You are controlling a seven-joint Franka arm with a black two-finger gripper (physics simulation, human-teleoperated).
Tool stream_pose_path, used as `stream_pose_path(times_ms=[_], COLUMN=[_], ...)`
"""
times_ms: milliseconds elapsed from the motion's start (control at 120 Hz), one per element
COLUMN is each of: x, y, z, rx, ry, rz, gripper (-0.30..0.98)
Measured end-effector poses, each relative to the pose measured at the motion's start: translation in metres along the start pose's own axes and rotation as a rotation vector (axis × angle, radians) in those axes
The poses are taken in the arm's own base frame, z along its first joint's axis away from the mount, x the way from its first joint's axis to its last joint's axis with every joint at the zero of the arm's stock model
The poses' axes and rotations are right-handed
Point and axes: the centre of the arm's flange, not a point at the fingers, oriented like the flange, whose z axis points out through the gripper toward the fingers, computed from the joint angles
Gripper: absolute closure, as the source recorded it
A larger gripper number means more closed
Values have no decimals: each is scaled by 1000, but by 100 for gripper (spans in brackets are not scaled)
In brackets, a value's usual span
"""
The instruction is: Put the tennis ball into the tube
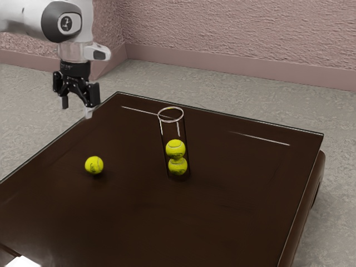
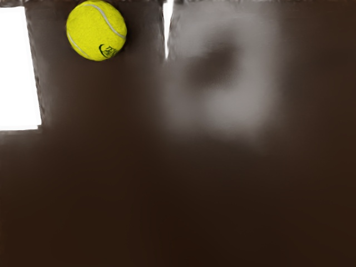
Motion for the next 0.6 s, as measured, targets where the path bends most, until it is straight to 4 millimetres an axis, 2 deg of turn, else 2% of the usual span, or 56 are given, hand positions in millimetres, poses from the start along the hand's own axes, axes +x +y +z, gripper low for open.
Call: stream_pose_path(times_ms=[100,217,358,475,533,600], x=[11,31,73,97,111,124], y=[-17,-40,-80,-99,-101,-103], z=[7,53,113,148,160,160], rx=[-1,5,-13,-26,-22,-8], ry=[87,120,148,180,199,232], rz=[-13,-21,-45,-35,-16,10], gripper=[0,0,0,0,0,0])
